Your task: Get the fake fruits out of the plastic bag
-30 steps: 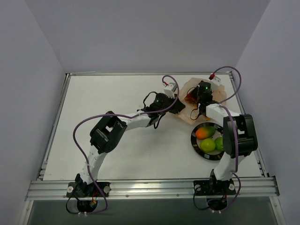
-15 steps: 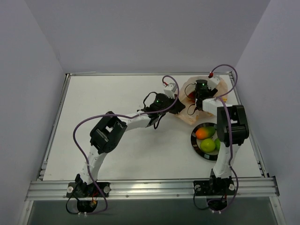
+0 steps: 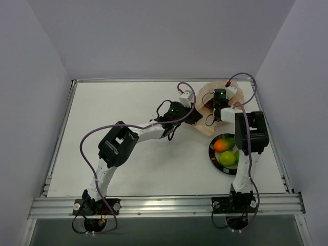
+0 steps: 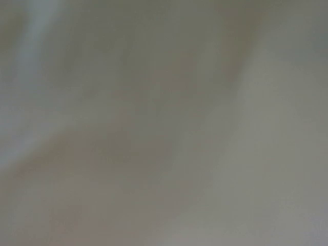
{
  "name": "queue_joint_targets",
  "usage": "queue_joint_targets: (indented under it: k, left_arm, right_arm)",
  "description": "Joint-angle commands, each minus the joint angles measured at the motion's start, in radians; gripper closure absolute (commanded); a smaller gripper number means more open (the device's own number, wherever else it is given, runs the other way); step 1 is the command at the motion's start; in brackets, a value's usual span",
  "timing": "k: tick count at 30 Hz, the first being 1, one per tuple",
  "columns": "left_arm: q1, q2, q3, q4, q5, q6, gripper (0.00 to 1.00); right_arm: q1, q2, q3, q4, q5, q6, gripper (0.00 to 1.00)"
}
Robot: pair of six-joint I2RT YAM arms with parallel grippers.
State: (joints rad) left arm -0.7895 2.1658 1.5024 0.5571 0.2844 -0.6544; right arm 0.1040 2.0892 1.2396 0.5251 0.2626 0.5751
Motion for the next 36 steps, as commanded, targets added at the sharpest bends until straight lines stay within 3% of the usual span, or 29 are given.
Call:
queue_joint_targets:
  k: [1, 3, 16, 25, 27, 36]
  left_arm:
    - [0.015, -0.017, 0.042, 0.017, 0.004, 0.019, 0.98]
    - [0.019, -0.015, 0.045, 0.017, -0.004, 0.016, 0.98]
    - [0.035, 0.048, 0.140, -0.022, -0.028, 0.007, 0.98]
    - [0.039, 0.026, 0.202, -0.036, -0.062, 0.002, 0.98]
    - [0.041, 0.029, 0.214, -0.058, -0.067, 0.013, 0.98]
    - [0.047, 0.075, 0.209, -0.056, -0.060, -0.027, 0.98]
  right_arm:
    - [-0.007, -0.141, -0.066, 0.056, -0.063, -0.021, 0.83]
    - [-0.009, -0.217, -0.119, 0.061, -0.095, -0.040, 0.91]
    - [-0.017, -0.529, -0.301, 0.015, -0.321, 0.023, 0.94]
    - [-0.017, -0.647, -0.331, -0.174, -0.439, 0.026, 0.95]
    - [-0.016, -0.699, -0.357, -0.192, -0.441, 0.008, 1.00]
    - [-0.020, -0.851, -0.356, -0.159, -0.355, -0.054, 1.00]
